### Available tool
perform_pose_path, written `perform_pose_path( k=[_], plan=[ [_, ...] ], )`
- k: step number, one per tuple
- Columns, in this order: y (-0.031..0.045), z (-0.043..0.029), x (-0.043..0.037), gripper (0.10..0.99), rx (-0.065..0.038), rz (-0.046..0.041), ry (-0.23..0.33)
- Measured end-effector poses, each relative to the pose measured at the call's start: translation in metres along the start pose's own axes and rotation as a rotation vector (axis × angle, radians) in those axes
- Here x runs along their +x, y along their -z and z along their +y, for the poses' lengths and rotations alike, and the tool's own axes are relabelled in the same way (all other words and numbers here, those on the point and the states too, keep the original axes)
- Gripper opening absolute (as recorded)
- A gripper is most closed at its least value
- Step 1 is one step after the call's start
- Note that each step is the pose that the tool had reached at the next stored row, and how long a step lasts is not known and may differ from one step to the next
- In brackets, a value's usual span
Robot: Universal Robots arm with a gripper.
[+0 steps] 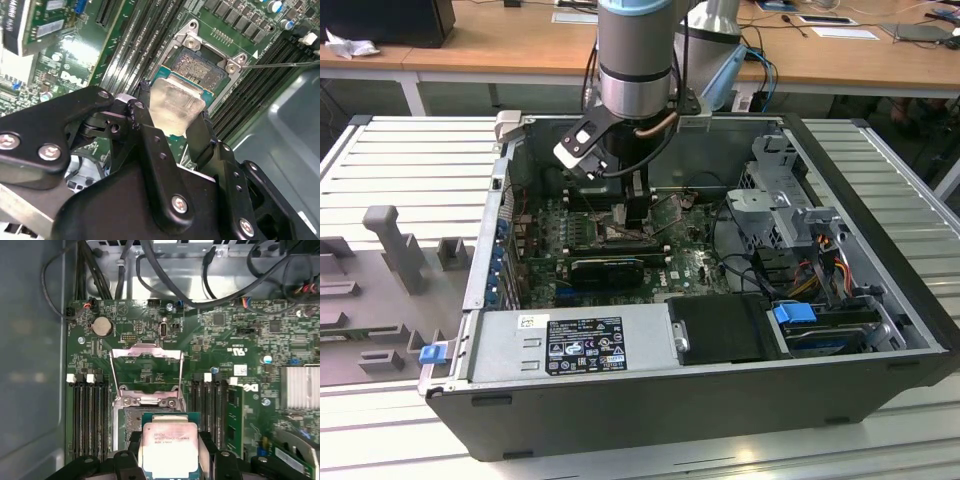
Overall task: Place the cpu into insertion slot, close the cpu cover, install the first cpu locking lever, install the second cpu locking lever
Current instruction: 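Place the cpu into insertion slot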
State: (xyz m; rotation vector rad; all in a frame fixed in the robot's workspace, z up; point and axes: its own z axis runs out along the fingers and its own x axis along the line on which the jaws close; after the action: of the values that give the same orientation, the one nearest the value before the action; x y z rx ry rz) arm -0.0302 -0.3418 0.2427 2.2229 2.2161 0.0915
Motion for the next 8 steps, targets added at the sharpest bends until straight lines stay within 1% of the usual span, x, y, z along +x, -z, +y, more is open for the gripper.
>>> perform_pose_path(
  k=[3,4,6,8],
  plan=[
    [-0.0085,-0.0005,0.0105,0.529,0.0,0.0,0.0],
    [-0.0121,-0.0018,0.0129,0.529,0.0,0.0002,0.001],
    [-0.019,-0.0067,0.0132,0.529,0.0,0.0002,0.001],
    [-0.0239,-0.0078,0.0136,0.529,0.0,0.0001,0.0]
  ],
)
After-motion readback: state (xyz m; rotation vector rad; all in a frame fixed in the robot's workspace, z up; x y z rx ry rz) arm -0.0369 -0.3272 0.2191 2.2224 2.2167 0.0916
